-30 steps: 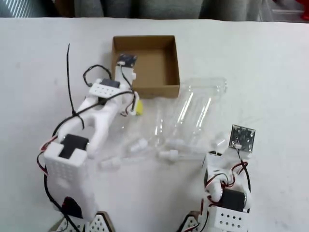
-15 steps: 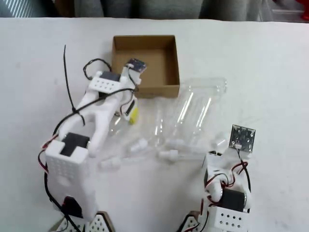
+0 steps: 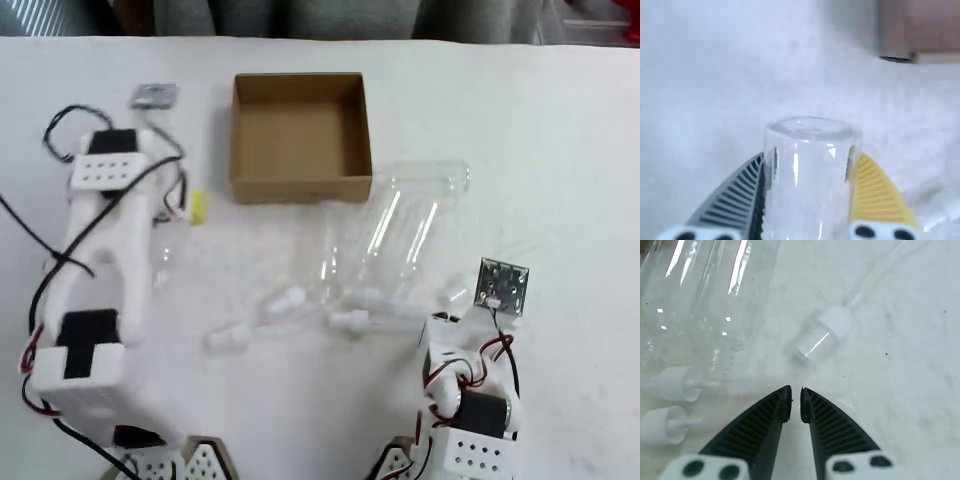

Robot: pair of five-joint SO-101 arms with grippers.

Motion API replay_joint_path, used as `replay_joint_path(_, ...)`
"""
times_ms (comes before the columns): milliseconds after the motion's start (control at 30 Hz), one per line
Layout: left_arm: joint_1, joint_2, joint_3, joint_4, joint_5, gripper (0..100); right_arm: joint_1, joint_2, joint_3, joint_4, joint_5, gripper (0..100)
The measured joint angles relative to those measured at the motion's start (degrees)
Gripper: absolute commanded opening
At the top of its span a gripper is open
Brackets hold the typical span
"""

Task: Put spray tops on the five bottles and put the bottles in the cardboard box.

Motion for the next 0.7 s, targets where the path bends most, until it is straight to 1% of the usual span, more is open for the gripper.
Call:
replay_joint_path(133, -6.4, 0.0, 9.1, -9.0, 15.2, 10, 0.0, 0.0, 0.0, 0.0, 0.0, 2.1)
replay_joint_path(200, -7.6, 0.0, 14.0, -14.7, 20.4, 16, 0.0, 0.0, 0.0, 0.0, 0.0, 2.1)
replay_joint_path(267, -7.6, 0.0, 17.8, -19.5, 23.0, 25, 0.0, 0.0, 0.0, 0.0, 0.0, 2.1)
replay_joint_path(333, -7.6, 0.0, 19.0, -21.9, 24.0, 32, 0.0, 0.0, 0.0, 0.0, 0.0, 2.1)
replay_joint_path(400, -7.7, 0.0, 19.3, -22.3, 24.3, 35, 0.0, 0.0, 0.0, 0.0, 0.0, 2.1)
replay_joint_path(533, -8.4, 0.0, 19.3, -22.3, 23.4, 35, 0.0, 0.0, 0.0, 0.0, 0.0, 2.1)
replay_joint_path(633, -8.9, 0.0, 19.3, -22.3, 19.0, 35, 0.0, 0.0, 0.0, 0.0, 0.0, 2.1)
replay_joint_path(700, -8.9, 0.0, 19.3, -22.4, 17.6, 35, 0.0, 0.0, 0.0, 0.0, 0.0, 2.1)
